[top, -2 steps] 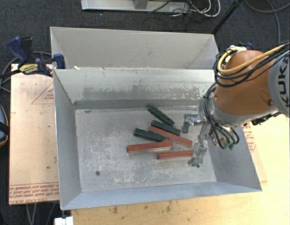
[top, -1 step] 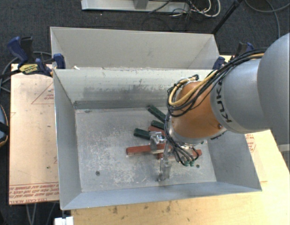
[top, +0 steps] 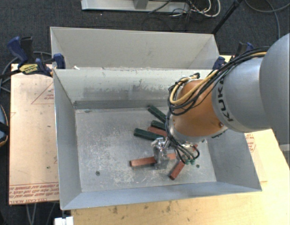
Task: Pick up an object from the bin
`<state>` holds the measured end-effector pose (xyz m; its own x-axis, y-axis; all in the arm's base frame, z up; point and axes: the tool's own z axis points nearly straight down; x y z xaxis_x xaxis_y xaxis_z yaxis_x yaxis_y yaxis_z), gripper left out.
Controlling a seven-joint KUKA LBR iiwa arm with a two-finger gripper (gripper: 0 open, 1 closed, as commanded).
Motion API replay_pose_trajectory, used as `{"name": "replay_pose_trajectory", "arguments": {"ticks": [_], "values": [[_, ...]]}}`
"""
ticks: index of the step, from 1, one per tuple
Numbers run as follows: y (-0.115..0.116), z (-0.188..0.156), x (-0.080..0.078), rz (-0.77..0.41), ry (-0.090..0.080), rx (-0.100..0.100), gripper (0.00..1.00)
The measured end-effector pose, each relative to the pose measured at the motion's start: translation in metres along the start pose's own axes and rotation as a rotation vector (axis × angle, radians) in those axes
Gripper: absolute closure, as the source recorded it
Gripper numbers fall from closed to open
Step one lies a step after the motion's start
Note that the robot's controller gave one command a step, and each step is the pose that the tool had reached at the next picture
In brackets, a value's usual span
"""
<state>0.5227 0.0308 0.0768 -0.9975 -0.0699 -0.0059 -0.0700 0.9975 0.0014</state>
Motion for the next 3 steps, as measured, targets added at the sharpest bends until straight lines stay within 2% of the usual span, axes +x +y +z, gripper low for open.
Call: {"name": "replay_pose_trajectory", "arguments": {"ticks": [1, 2, 3], "values": [[0.0, 0.002, 0.001, 0.0, 0.004, 0.0, 0.0], [0.0, 0.001, 0.002, 0.0, 0.005, 0.0, 1.0], [-0.016, -0.141, -0.007, 0.048, -0.006, 0.001, 1.0]]}}
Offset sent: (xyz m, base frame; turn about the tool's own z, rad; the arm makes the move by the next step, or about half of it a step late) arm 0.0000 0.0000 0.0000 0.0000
